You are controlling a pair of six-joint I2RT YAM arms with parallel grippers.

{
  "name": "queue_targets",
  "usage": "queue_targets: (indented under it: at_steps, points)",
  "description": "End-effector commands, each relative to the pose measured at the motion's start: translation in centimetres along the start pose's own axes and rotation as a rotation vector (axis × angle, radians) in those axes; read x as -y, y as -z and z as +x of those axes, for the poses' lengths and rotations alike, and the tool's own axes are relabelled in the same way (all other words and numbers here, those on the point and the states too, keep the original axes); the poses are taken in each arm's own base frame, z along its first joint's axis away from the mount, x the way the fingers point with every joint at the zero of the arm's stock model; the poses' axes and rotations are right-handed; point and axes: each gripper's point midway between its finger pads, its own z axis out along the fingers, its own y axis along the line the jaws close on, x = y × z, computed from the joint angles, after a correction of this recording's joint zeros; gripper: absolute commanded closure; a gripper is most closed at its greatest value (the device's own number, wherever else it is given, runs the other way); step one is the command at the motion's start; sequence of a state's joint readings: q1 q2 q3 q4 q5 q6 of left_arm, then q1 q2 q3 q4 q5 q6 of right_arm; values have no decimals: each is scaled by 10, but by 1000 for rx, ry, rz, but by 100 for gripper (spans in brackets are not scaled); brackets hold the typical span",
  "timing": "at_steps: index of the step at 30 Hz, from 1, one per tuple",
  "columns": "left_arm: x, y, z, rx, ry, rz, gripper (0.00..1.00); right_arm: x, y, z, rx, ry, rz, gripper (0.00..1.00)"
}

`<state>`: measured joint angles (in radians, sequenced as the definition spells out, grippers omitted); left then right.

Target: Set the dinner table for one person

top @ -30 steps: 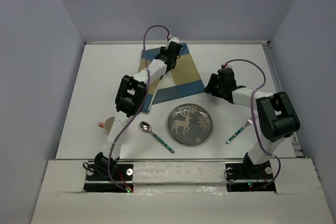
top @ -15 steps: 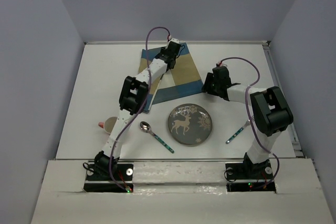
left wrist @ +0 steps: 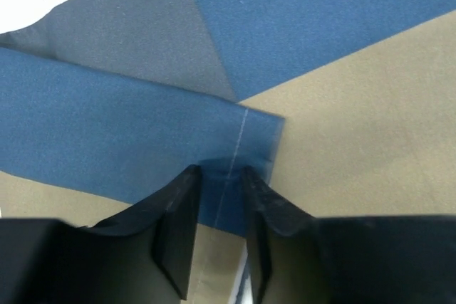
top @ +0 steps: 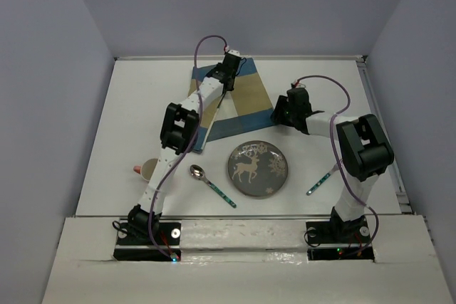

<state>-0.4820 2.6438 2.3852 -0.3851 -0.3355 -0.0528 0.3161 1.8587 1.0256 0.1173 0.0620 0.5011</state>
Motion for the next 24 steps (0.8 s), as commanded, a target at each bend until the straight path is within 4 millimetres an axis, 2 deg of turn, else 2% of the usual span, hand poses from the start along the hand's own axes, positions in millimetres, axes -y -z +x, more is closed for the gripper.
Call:
queue_targets:
  at_steps: [1, 3, 4, 7, 10, 14, 16, 19, 21, 24]
  points:
    - [-3, 5, -14, 20, 2, 25, 53, -9, 2, 7, -21, 18, -26, 46]
    - [-5, 4, -12, 16, -3, 18, 52, -8, 3, 10, -31, 27, -27, 47]
    - [-5, 2, -9, 10, -10, 19, 52, -11, 4, 13, -39, 41, -32, 52]
    - [-6, -1, -4, 0, -17, 10, 53, -9, 7, 20, -55, 57, -18, 57]
    - [0, -4, 3, -16, -16, 36, 54, -5, 9, 27, -71, 81, 8, 57]
    - [11, 6, -3, -12, 16, 99, 45, 9, 9, 28, -63, 107, 71, 56]
    - [13, 14, -16, 18, 40, 124, 43, 11, 5, 28, -66, 113, 85, 64]
    - [19, 27, -34, 56, 71, 174, 39, 11, 4, 27, -68, 109, 90, 84]
    - [21, 31, -43, 81, 78, 194, 39, 11, 4, 25, -60, 107, 94, 93]
    - [25, 26, -36, 57, 70, 208, 39, 11, 6, 20, -46, 110, 102, 94]
